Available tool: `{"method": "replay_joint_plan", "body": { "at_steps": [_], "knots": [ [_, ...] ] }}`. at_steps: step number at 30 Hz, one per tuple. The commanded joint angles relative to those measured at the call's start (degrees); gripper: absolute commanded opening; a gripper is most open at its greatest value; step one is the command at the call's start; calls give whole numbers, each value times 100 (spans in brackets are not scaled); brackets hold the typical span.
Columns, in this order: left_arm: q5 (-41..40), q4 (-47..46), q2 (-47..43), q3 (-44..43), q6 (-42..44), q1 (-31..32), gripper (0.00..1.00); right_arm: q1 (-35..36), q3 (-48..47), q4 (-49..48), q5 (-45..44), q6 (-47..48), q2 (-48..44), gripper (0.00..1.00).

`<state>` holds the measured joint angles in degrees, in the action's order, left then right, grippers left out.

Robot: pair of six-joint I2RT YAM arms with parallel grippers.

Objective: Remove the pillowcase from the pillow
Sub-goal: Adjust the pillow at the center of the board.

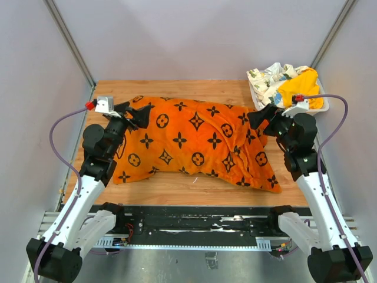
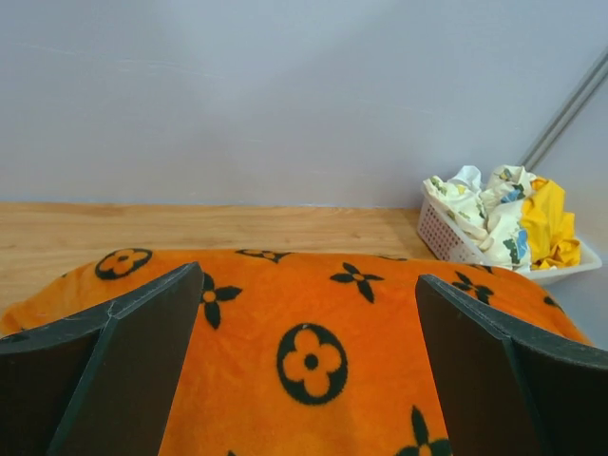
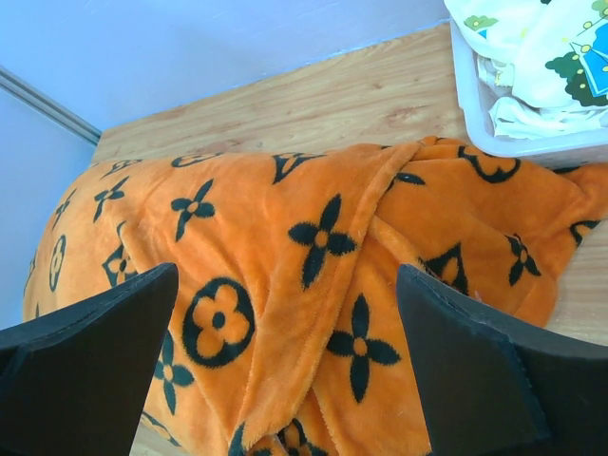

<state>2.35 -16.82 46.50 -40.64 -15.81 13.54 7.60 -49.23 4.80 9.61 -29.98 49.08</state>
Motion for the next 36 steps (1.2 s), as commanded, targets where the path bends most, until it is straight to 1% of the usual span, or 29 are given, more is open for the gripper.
{"method": "replay_joint_plan", "body": {
  "at_steps": [1,3,5,8,11,14,16,18,19,21,23,24,26,28,30,33,34,36],
  "knots": [
    [443,-371,-12,-27,81,-55,99,-129,-192,82,2,-64,2,98],
    [923,-217,33,-243,-47,-55,99,-134,-203,153,-117,-53,20,98],
    [1741,-22,187,-601,-228,-57,99,-139,-139,150,-211,-4,37,98],
    [3361,-67,581,-1146,-527,-60,99,-146,0,97,-215,71,125,98],
    [4795,-152,772,-1545,-509,-40,99,-151,-27,209,-1,114,243,98],
    [6042,-507,753,-1543,-459,14,99,-157,-78,396,-51,147,339,98],
    [6980,-918,643,-1360,-379,94,99,-153,-86,539,-298,78,417,98],
    [7438,-1065,459,-1064,-91,238,99,-153,-95,744,-593,-109,560,98],
    [7447,-1004,388,-958,99,285,99,-153,-88,814,-615,-171,646,98],
    [7299,-839,426,-886,289,311,99,-153,-87,985,-602,-335,848,98],
    [6745,-755,637,-907,220,316,99,-154,-11,996,-468,-407,1003,99],
    [6291,-611,761,-953,253,316,99,-153,46,943,-365,-426,1054,99],
    [5089,-177,1036,-1074,349,313,99,-137,176,724,-113,-461,1132,99],
    [3550,265,1406,-1240,299,307,99,-56,328,467,90,-547,1177,99],
    [2112,728,1875,-1438,109,288,99,98,459,235,213,-621,1259,95],
    [938,1322,2612,-1659,-319,204,99,452,538,109,177,-702,1516,93],
    [637,1455,2795,-1625,-432,202,97,635,556,101,124,-724,1594,92],
    [150,1518,2997,-1321,-664,202,95,920,592,8,91,-749,1738,86]
  ]
}}
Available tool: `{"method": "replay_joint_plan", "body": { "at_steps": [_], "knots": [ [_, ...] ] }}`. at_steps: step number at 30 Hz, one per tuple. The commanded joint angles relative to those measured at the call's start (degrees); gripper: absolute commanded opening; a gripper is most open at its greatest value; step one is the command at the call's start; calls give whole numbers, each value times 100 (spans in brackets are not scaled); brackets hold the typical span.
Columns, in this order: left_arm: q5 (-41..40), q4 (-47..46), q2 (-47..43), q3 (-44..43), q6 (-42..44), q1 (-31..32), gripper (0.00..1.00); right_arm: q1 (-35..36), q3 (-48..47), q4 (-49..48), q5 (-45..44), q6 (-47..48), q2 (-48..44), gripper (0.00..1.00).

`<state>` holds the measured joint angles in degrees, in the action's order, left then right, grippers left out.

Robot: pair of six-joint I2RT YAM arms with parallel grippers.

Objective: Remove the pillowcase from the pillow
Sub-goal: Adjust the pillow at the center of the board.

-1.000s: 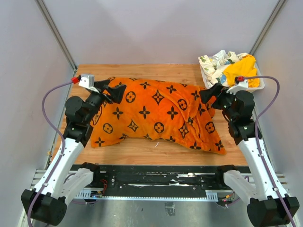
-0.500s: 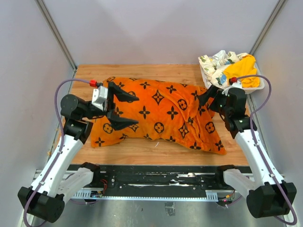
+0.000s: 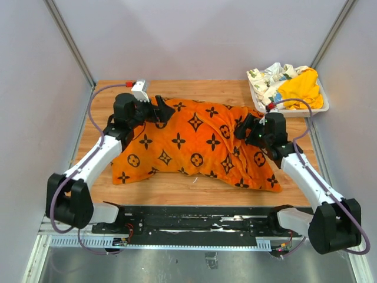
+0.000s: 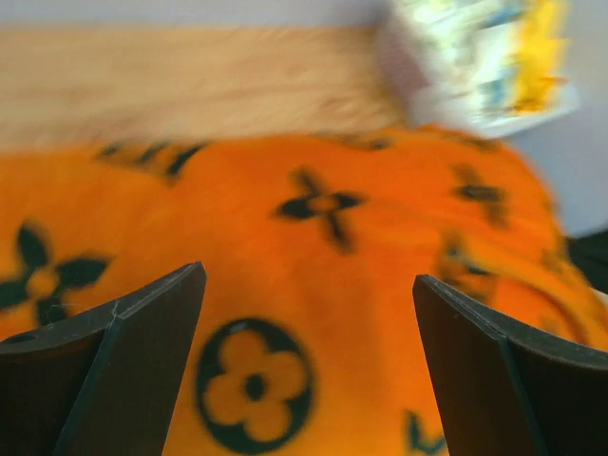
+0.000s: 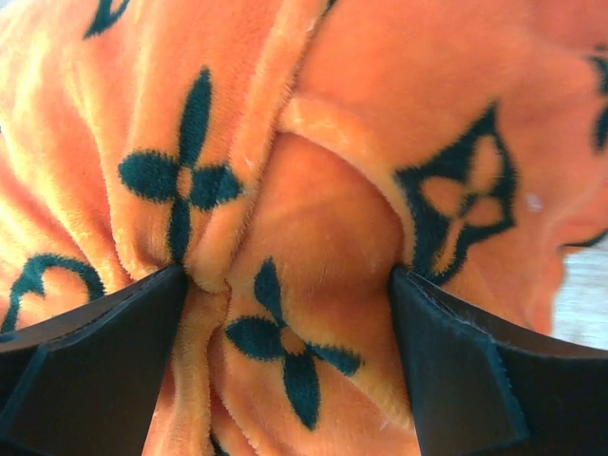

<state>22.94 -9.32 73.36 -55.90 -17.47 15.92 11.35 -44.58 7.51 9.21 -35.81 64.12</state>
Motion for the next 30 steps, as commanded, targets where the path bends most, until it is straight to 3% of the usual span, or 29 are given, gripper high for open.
{"method": "replay_joint_plan", "body": {
  "at_steps": [1,6,12,17,19,22,25,27,30],
  "knots": [
    [-2127,728,295,421,-607,-37,95,675,141,-293,85,-177,287,82],
    [-2807,519,-96,1260,-893,-37,94,1017,293,-584,-26,-161,416,58],
    [-3173,340,307,1294,-868,-229,97,1018,238,-498,-277,166,1,29],
    [-3764,45,1611,351,-422,-711,97,1012,306,-305,-560,319,-485,23],
    [-3469,231,2285,-560,-325,-822,95,1009,382,-315,-517,373,-688,25],
    [-2451,468,3370,-2136,-239,-779,88,1014,503,-371,-434,422,-944,54],
    [-2212,944,4221,-3541,-71,-530,86,1010,599,-370,-579,487,-1178,77],
    [-2367,1361,4598,-4263,153,-341,86,1010,596,-292,-727,565,-1277,83],
    [-2564,1564,4638,-4547,273,-232,86,1009,552,-122,-863,720,-1394,87]
  ]
}}
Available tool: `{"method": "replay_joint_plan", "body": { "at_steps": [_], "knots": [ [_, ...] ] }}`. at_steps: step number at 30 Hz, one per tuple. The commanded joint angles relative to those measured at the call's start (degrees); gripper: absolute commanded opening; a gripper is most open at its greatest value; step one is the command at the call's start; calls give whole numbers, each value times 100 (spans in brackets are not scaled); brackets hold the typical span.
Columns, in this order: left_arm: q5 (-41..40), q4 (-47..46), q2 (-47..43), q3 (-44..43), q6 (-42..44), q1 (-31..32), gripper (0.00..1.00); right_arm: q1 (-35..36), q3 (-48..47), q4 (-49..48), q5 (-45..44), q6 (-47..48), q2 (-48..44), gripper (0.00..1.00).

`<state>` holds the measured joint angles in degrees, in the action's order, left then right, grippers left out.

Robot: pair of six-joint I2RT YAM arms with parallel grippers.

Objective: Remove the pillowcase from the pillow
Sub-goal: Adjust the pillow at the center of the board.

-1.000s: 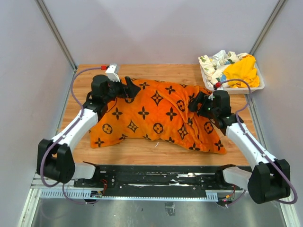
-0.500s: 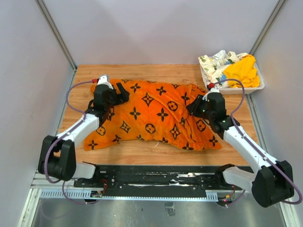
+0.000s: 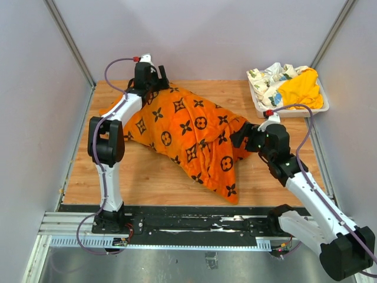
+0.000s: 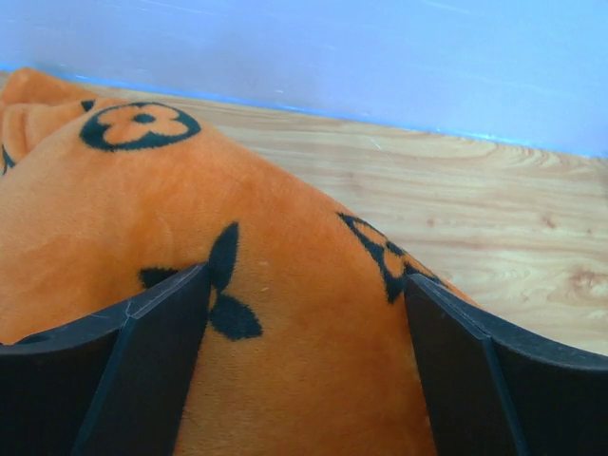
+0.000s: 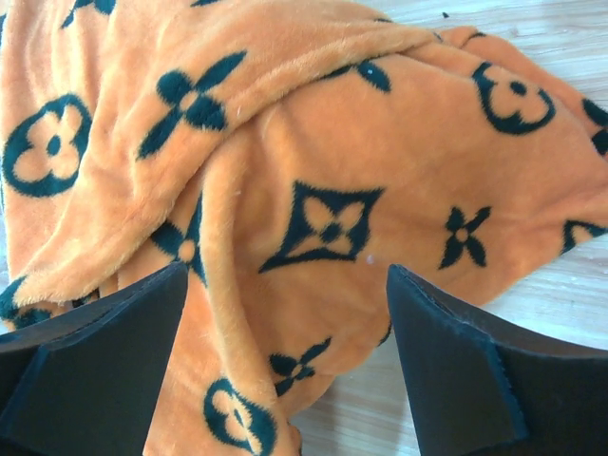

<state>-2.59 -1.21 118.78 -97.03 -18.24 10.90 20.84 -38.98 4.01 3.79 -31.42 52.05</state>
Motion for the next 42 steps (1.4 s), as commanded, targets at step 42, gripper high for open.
{"method": "replay_joint_plan", "body": {
  "at_steps": [42],
  "knots": [
    [2421,-354,-3841,2775,2438,1096,99,69,272,48,784,176,-48,85]
  ]
}}
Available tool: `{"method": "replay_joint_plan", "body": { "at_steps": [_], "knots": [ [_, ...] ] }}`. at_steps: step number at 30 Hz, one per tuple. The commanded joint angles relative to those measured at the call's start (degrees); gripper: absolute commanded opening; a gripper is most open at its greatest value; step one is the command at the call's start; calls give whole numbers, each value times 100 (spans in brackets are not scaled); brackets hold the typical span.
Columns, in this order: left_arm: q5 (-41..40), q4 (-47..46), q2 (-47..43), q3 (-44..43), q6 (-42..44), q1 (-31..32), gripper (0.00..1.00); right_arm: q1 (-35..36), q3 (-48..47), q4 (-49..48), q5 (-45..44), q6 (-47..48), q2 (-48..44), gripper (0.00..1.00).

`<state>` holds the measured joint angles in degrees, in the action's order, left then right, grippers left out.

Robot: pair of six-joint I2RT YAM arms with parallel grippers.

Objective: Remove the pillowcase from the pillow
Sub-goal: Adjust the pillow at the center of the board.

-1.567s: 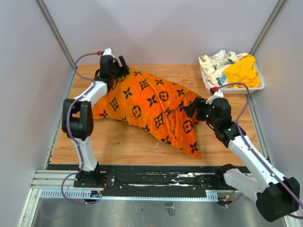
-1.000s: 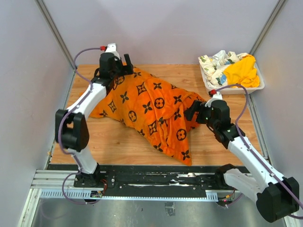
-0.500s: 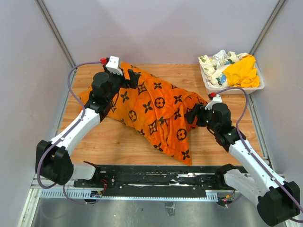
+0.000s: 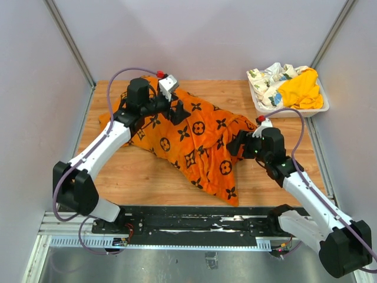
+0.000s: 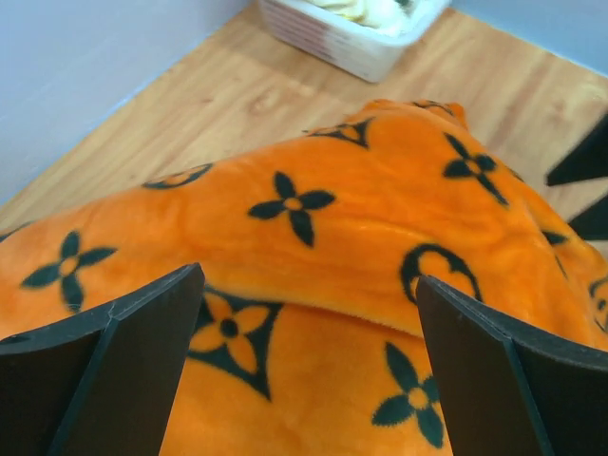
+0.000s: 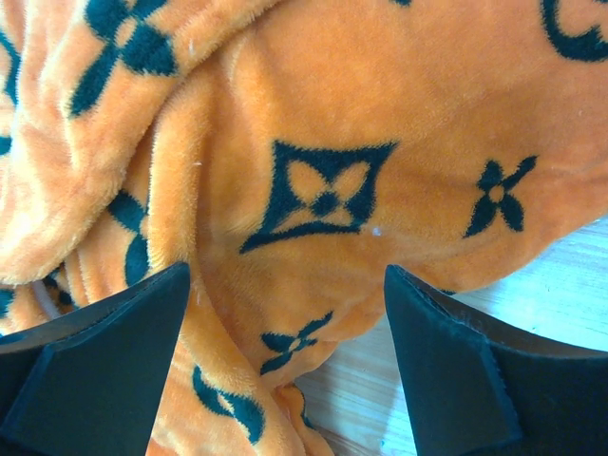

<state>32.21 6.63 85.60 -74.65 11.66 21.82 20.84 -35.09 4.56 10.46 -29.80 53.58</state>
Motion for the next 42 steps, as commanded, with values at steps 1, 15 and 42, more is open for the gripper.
{"method": "replay_joint_plan", "body": {
  "at_steps": [1,15,42],
  "knots": [
    [-2132,-1445,-478,490,-829,-21,99,76,-146,31,160,13,-241,86],
    [-5977,-2462,1983,-976,-1490,-730,98,95,-220,565,523,-213,-1141,89],
    [-4527,-1462,-1042,1706,-898,3038,98,104,-433,899,834,597,-81,45]
  ]
}}
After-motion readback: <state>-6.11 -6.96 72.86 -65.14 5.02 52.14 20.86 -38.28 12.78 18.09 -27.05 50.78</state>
